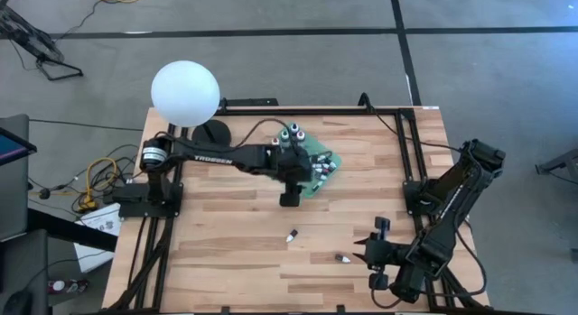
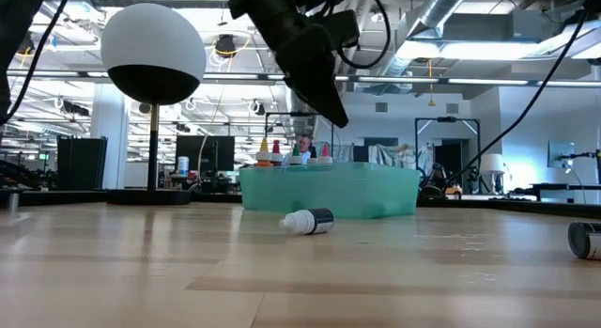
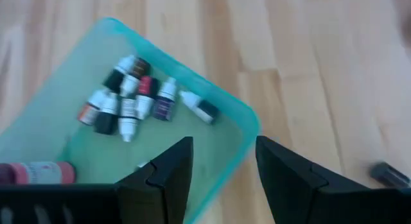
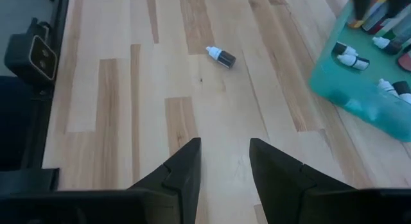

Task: Pick & Place food coloring
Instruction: Put the small black food coloring bottle into the green bin

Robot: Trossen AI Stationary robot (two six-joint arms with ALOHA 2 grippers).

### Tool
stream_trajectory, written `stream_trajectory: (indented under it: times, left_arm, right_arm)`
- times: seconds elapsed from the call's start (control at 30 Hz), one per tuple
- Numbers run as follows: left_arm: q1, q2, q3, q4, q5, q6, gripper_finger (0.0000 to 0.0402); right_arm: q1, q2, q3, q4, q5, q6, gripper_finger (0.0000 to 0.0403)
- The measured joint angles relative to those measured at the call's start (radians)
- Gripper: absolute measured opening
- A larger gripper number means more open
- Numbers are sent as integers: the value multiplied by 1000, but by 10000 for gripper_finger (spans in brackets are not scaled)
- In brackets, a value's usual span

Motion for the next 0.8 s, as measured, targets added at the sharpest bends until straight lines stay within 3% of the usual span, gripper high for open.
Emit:
stream_trajectory:
  times: [0.3, 0.8]
  left_arm:
    - [-146, -2, 0, -66, -78, -16, 165]
    - [-443, -3, -23, -201, -126, -175, 165]
  right_arm:
    - [-41, 65, 1, 100, -7, -94, 125]
    - [-117, 215, 0, 248, -278, -121, 127]
